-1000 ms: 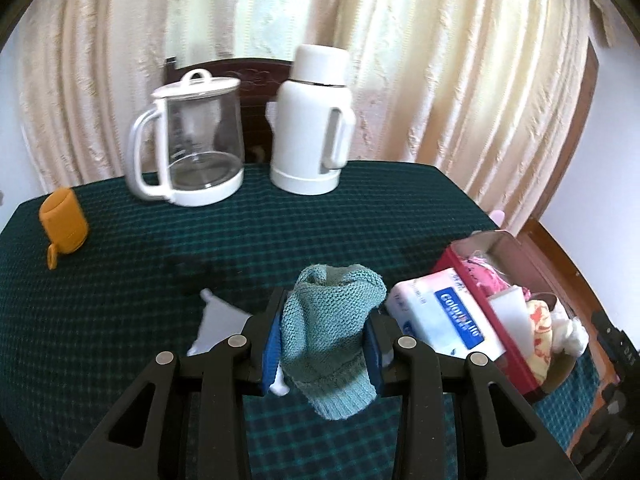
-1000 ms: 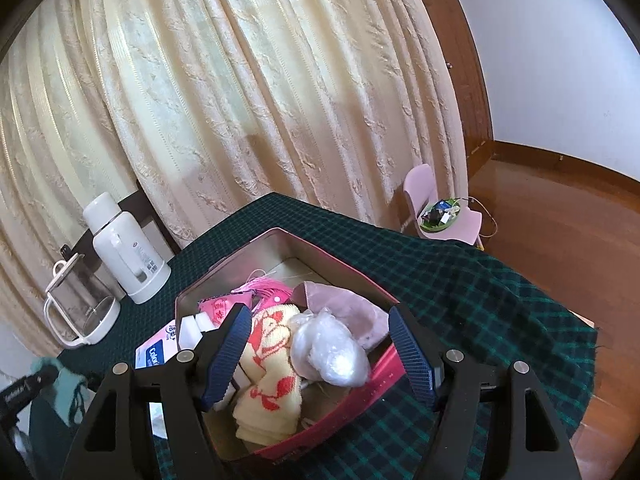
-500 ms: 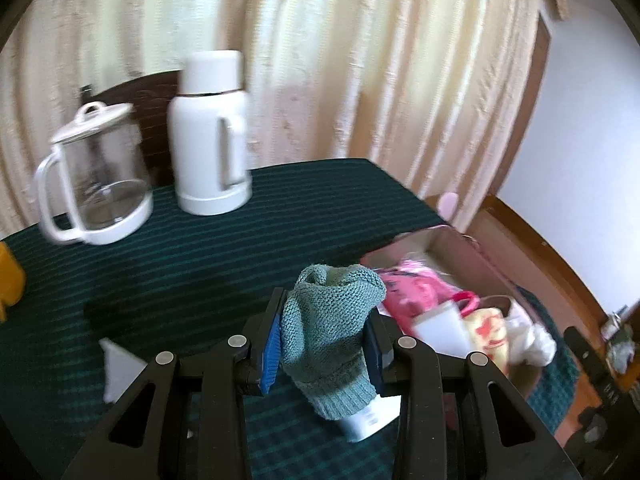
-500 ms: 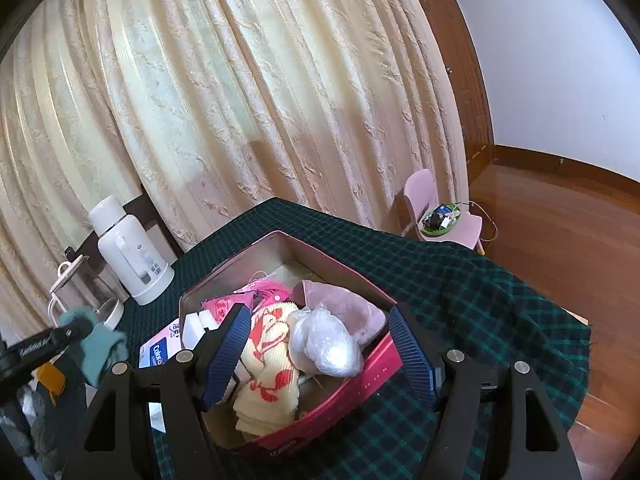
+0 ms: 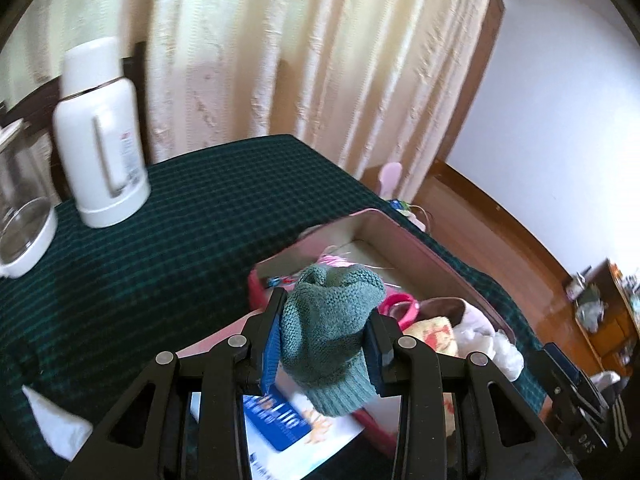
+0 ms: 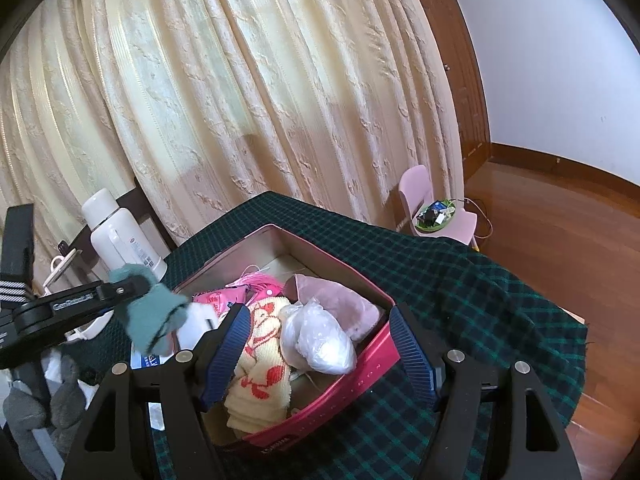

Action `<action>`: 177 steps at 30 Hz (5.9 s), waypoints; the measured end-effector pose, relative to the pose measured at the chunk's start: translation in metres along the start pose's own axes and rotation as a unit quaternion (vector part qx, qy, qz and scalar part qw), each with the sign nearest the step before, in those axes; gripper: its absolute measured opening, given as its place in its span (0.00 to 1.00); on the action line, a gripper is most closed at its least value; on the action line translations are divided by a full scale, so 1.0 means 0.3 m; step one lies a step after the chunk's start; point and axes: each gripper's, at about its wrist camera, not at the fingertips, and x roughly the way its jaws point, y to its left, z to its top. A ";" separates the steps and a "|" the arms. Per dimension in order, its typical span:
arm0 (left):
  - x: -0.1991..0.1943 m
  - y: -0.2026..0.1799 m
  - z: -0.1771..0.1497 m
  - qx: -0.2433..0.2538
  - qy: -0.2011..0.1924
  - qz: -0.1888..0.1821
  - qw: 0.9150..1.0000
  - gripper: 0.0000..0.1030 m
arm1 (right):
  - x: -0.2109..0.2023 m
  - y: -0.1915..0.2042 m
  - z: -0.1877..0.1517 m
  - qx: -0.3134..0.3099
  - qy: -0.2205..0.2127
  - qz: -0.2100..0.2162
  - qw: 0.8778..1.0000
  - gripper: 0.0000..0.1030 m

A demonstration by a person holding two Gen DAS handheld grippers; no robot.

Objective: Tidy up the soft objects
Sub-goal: 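Carry the green knit cap into the tin box and open the left gripper, then grasp the black hair tie with the left gripper while the right moves to the grey pouch, then grasp the grey fabric pouch with the right gripper while the left holds the hair tie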

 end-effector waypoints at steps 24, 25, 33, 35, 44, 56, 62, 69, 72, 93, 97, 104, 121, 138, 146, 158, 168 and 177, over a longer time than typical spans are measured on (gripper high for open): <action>0.046 -0.184 0.098 0.057 -0.028 -0.074 0.995 0.63 | -0.007 0.030 -0.018 -0.007 0.009 0.013 1.000 0.73; 0.041 -0.184 0.098 0.056 -0.031 -0.079 0.995 0.64 | -0.006 0.034 -0.021 -0.007 0.010 0.014 1.000 0.73; 0.029 -0.120 0.097 0.039 -0.032 -0.062 0.997 0.65 | -0.015 0.062 -0.030 -0.015 0.014 0.025 0.999 0.73; 0.029 -0.097 0.087 0.033 -0.030 -0.050 0.998 0.65 | -0.015 0.065 -0.031 -0.014 0.015 0.027 0.999 0.73; -0.012 0.012 0.023 0.021 -0.030 0.005 0.999 0.65 | -0.009 0.102 -0.043 -0.018 0.022 0.040 0.999 0.73; -0.140 0.165 -0.075 -0.017 -0.029 0.090 0.995 0.65 | -0.010 0.192 -0.068 -0.036 0.034 0.075 0.996 0.75; -0.200 0.267 -0.152 -0.047 -0.023 0.114 0.992 0.69 | 0.000 0.247 -0.088 -0.047 0.045 0.093 0.994 0.75; -0.282 0.430 -0.200 -0.090 -0.029 0.150 0.984 0.69 | 0.004 0.342 -0.111 -0.081 0.056 0.120 0.988 0.75; -0.308 0.492 -0.215 -0.104 -0.029 0.164 0.981 0.70 | 0.007 0.386 -0.127 -0.097 0.063 0.132 0.984 0.75; -0.314 0.937 -0.280 -0.192 0.018 0.213 0.958 0.78 | 0.051 0.646 -0.223 -0.197 0.116 0.204 0.952 0.77; -0.264 0.988 -0.279 -0.212 0.034 0.203 0.955 0.78 | 0.063 0.675 -0.236 -0.207 0.126 0.209 0.948 0.77; -0.198 1.049 -0.263 -0.263 0.045 0.181 0.946 0.78 | 0.087 0.714 -0.258 -0.217 0.137 0.213 0.943 0.77; -0.097 1.003 -0.275 -0.215 0.061 0.231 0.947 0.77 | 0.114 0.777 -0.300 -0.245 0.158 0.204 0.935 0.77; -0.317 1.087 -0.233 -0.267 -0.009 0.185 0.946 0.30 | 0.214 0.941 -0.313 -0.294 0.194 0.226 0.908 0.80; -0.404 1.097 -0.202 -0.271 -0.035 0.168 0.947 0.30 | 0.267 1.061 -0.370 -0.344 0.204 0.240 0.885 0.84; -0.482 1.064 -0.174 -0.264 -0.065 0.147 0.951 0.30 | 0.380 1.156 -0.489 -0.423 0.229 0.238 0.844 0.86; -0.483 1.063 -0.172 -0.271 -0.064 0.137 0.951 0.30 | 0.356 1.156 -0.523 -0.423 0.245 0.260 0.833 0.49; -0.489 1.050 -0.169 -0.269 -0.068 0.130 0.952 0.30 | 0.313 1.104 -0.434 -0.361 0.232 0.256 0.866 0.37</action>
